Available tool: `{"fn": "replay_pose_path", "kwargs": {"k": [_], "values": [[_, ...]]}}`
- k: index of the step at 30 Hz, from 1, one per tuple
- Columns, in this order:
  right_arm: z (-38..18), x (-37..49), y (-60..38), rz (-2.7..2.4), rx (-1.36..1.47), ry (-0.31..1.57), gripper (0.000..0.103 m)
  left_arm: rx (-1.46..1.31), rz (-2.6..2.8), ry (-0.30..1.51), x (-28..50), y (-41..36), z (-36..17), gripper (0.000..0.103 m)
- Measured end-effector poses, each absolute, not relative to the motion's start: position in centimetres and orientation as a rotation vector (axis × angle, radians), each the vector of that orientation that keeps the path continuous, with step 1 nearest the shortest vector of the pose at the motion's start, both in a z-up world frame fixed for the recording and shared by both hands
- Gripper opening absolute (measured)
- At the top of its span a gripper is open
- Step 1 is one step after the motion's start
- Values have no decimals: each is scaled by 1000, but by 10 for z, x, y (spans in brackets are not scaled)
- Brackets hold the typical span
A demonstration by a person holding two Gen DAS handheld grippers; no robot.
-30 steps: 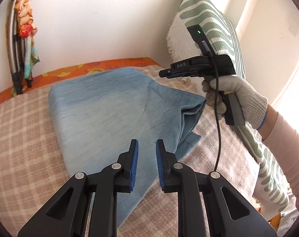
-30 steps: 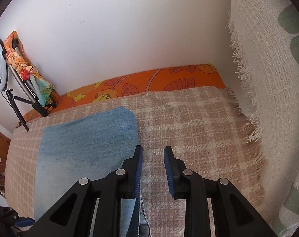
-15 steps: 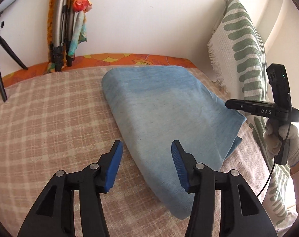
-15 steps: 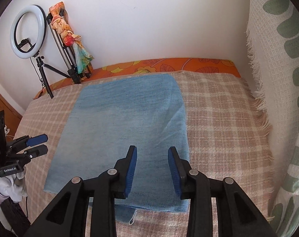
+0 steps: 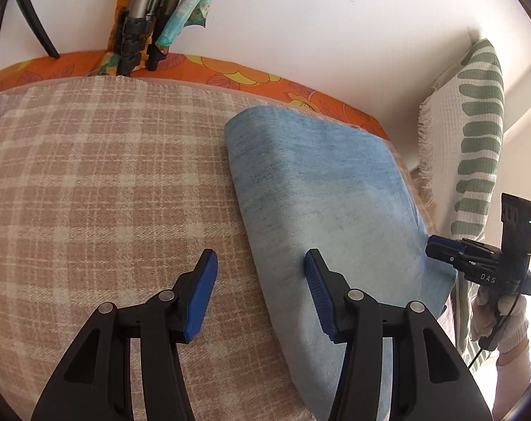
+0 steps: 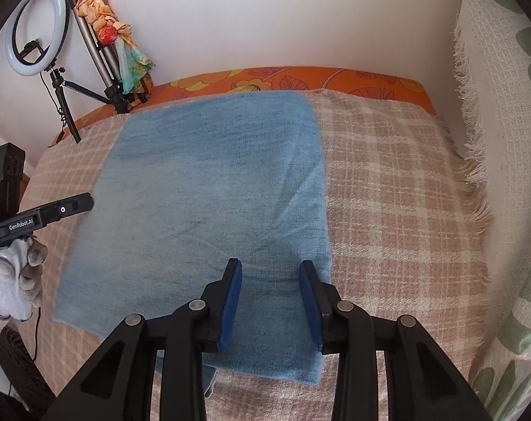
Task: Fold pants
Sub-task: 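Grasp the end of the folded jeans with the left tool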
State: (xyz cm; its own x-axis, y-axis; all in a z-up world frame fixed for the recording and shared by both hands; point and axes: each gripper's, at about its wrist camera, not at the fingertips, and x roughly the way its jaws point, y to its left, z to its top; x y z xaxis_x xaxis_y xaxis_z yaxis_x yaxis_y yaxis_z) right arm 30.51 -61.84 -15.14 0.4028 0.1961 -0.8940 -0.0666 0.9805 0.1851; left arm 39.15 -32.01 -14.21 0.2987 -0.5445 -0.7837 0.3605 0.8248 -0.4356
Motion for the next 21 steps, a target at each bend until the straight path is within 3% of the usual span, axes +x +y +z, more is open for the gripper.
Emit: {"fn": "replay_pose_path", "kwargs": {"k": [3, 12, 13, 15, 18, 21], "values": [[-150, 323, -630, 199, 174, 1143, 73, -180, -628, 1114, 392, -328, -144, 51], [-191, 365, -659, 285, 332, 1226, 72, -181, -665, 1123, 402, -346, -152, 51], [-197, 366, -662, 307, 374, 1233, 78, -179, -669, 1120, 402, -348, -153, 51], [-197, 366, -665, 377, 426, 1213, 80, -173, -676, 1115, 403, -352, -153, 51], [-195, 362, -657, 444, 396, 1208, 79, -179, -692, 1106, 403, -353, -154, 50], [-195, 357, -642, 534, 360, 1225, 72, -226, -706, 1109, 406, -349, -156, 50]]}}
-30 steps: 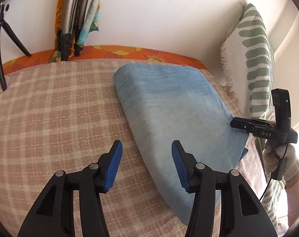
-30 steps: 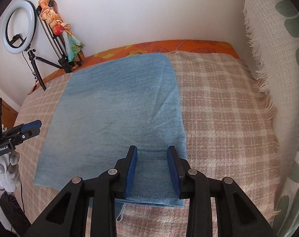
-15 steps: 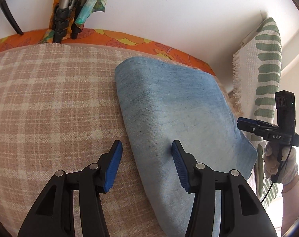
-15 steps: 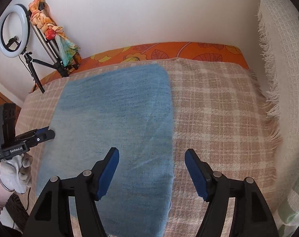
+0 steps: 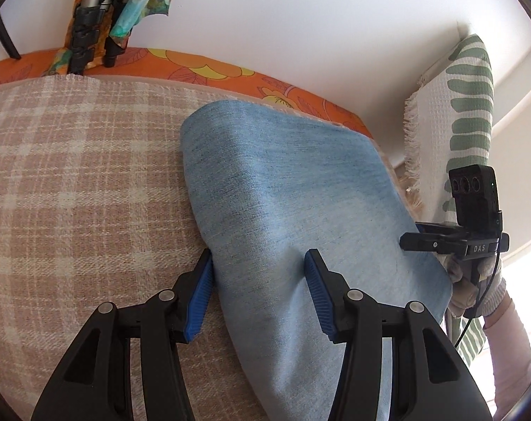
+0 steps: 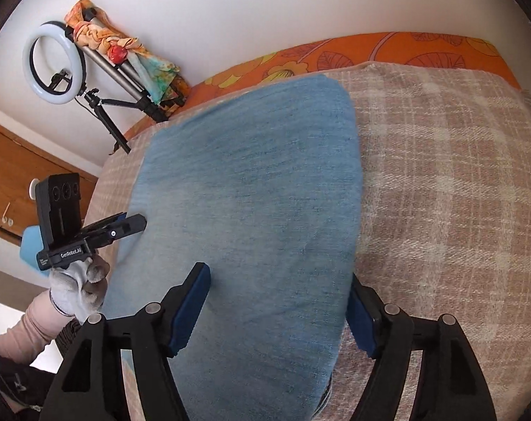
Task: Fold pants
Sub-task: 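Grasp the end of the folded jeans with the left tool, then lift the jeans end with the left tool and fold it over the stack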
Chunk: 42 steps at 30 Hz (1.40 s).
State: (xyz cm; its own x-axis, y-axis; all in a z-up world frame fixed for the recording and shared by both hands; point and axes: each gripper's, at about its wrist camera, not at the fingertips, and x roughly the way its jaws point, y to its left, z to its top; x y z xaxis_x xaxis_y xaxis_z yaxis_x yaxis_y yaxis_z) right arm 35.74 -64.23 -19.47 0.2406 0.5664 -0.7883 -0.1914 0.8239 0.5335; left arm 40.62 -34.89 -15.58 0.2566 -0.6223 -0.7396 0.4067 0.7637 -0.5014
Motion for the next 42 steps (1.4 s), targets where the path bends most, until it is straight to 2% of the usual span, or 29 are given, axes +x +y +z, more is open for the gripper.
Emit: {"fn": "replay_pose_path", "kwargs": {"k": [2, 3, 4, 6, 10, 13, 19, 34, 42], "values": [[-195, 356, -636, 552, 344, 1220, 72, -219, -707, 1106, 406, -350, -156, 48], [-196, 356, -637, 552, 368, 1208, 67, -208, -703, 1101, 405, -350, -156, 46], [-199, 356, -637, 546, 394, 1200, 52, -196, -694, 1096, 404, -352, -155, 44], [-201, 356, -636, 519, 413, 1197, 44, -170, -677, 1085, 403, -357, -154, 41], [-195, 349, -624, 450, 364, 1183, 37, -145, -647, 1068, 400, -364, -151, 26], [-190, 345, -619, 386, 335, 1165, 31, -106, -628, 1038, 397, -371, -146, 19], [-177, 337, -610, 302, 297, 1133, 19, -62, -624, 984, 392, -373, -135, 11], [-131, 315, -588, 255, 261, 1023, 15, -18, -679, 882, 378, -371, -93, 10], [-98, 326, -599, 218, 239, 916, 14, -12, -689, 806, 399, -387, -60, 10]]}}
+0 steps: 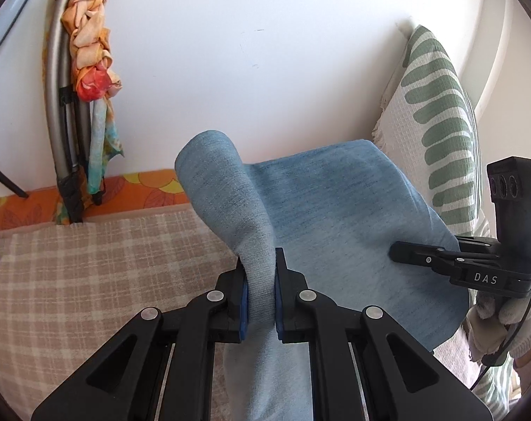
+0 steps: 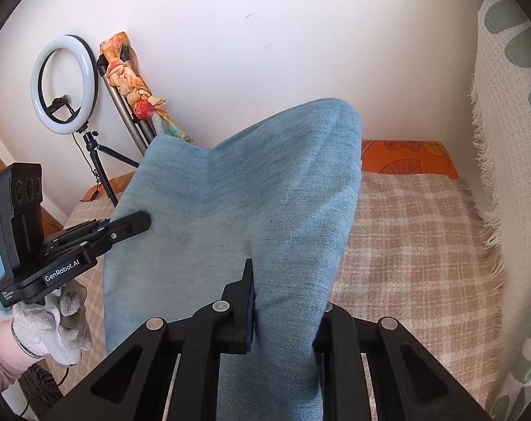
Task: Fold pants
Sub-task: 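Lift the jeans end with the left tool and fold it over the stack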
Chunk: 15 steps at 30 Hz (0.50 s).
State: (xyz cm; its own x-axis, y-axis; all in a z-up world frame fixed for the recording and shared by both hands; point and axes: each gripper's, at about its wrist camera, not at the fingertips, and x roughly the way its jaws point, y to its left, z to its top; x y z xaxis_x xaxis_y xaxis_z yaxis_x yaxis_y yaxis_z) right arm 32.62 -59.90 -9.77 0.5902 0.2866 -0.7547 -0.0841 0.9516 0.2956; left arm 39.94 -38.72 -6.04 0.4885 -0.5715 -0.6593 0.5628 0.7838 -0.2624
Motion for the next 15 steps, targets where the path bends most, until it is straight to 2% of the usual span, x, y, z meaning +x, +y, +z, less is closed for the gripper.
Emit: {"fn": "replay_pose_path", "kwargs": {"k": [7, 15], "values": [[-85, 361, -616, 174, 242, 866, 14, -39, -673, 776, 440, -410, -47, 9], [-102, 412, -637, 120, 241, 882, 14, -28, -649, 791, 476, -437, -69, 9]]}}
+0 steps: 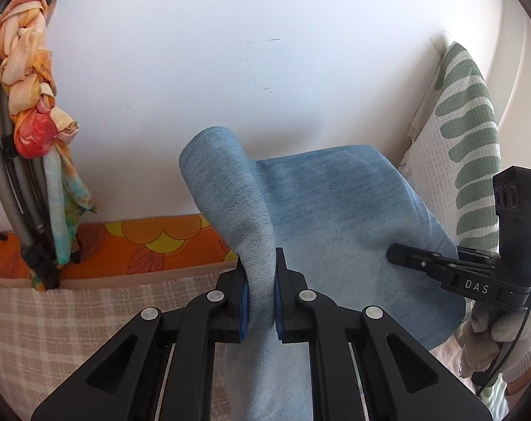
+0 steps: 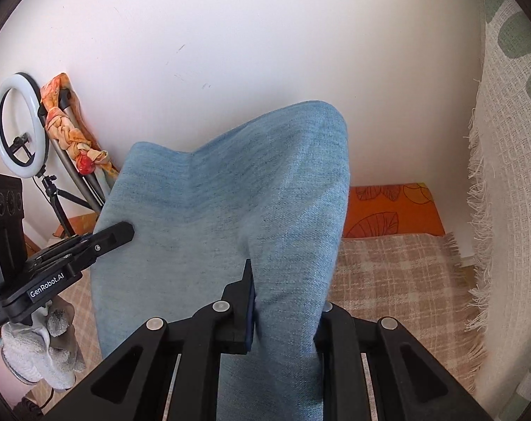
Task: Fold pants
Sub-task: 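Lift the jeans end with the left tool and fold it over the stack, then lay the jeans end down and open the left tool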
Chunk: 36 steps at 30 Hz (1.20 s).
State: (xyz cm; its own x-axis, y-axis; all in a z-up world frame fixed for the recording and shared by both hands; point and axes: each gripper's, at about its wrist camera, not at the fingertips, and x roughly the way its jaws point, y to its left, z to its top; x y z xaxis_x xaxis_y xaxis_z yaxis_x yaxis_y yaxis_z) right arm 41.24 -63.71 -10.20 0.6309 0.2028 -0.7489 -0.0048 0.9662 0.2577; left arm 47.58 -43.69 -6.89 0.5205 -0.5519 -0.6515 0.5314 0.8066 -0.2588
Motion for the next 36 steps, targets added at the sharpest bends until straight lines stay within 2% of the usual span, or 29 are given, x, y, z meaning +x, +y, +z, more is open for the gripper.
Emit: {"fn": "replay_pose_path", "kwargs": {"k": [8, 11, 13, 15, 16, 18, 19, 21, 29, 33, 36], "values": [[-147, 443, -645, 76, 212, 955, 15, -5, -585, 862, 505, -447, -108, 10], [-151, 445, -646, 43, 186, 959, 19, 14, -575, 885, 511, -446, -115, 13], [-151, 446, -642, 3, 139, 963, 28, 53, -546, 876, 510, -446, -115, 18], [-152, 449, -638, -21, 117, 975, 28, 76, -505, 865, 508, -443, -113, 24], [-152, 448, -637, -37, 111, 976, 33, 80, -490, 853, 509, -440, -111, 25], [-151, 446, -632, -69, 82, 977, 37, 63, -484, 852, 510, -432, -107, 28], [-150, 446, -631, -91, 67, 977, 46, 60, -484, 851, 509, -429, -104, 31], [-148, 444, -633, -162, 36, 978, 54, 70, -479, 840, 506, -425, -98, 32], [-123, 414, -642, -212, 63, 943, 55, 62, -506, 831, 488, -410, -75, 35], [-104, 394, -647, -212, 89, 916, 59, 66, -519, 813, 471, -405, -59, 36], [-92, 381, -640, -203, 93, 889, 60, 68, -523, 794, 458, -398, -44, 43]]}}
